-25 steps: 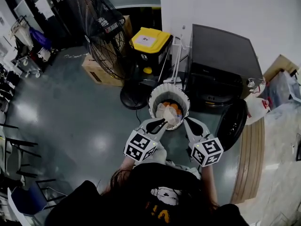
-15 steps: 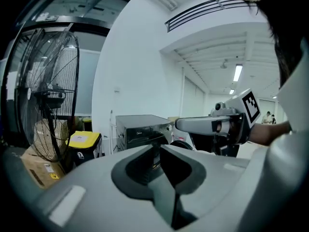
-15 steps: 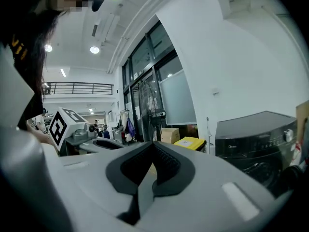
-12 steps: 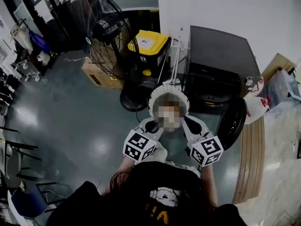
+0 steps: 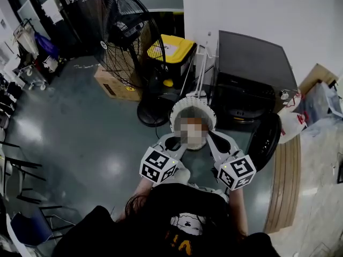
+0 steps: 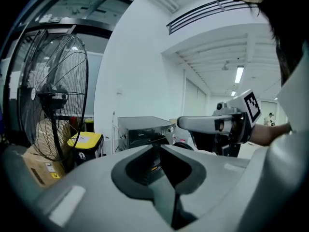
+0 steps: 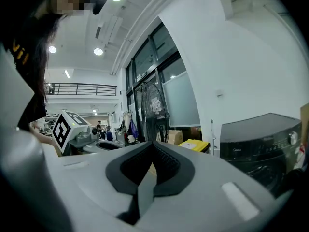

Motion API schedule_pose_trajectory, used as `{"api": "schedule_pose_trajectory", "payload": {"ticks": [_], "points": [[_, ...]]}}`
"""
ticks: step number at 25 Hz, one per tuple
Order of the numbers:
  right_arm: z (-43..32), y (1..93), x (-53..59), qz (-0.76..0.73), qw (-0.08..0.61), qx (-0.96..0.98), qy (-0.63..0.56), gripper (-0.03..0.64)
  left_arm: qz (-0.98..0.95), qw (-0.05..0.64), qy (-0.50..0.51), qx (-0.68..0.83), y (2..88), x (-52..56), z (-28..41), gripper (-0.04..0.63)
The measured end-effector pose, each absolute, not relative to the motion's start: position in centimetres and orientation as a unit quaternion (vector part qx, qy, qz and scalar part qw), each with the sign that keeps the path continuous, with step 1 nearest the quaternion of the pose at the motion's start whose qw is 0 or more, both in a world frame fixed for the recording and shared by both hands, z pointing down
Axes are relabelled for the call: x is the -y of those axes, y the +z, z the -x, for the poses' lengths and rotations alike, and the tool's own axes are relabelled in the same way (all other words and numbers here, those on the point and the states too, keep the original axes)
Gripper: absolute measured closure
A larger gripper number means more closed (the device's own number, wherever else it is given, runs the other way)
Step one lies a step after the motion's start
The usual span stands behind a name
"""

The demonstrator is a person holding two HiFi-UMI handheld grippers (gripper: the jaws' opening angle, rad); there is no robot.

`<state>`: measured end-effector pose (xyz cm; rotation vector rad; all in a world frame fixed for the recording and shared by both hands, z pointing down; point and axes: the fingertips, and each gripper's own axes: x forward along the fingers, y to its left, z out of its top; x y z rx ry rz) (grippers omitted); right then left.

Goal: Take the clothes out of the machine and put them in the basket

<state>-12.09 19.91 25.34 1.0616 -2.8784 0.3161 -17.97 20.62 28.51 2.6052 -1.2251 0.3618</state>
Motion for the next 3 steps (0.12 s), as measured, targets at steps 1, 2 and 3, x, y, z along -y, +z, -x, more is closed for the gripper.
{"api": "schedule_pose_trajectory", "payload": {"ticks": [1,2,3], "points": [[12.15,25.23,-20.01,-0.343,0.028,0.933,0.101,0.601,-0.891,0.12,0.123,0.42,28.48,-20.63,18.0,0.545],[12.2,25.08,-20.11,-0.341,0.028,0.934,0.1,0.601,-0.891,0.12,0.122,0.42,28.44,-20.64,18.02,0.545],[12.26,24.93,-20.21,-0.34,0.027,0.935,0.099,0.601,-0.891,0.12,0.121,0.42,28.39,-20.65,18.05,0.545]]}}
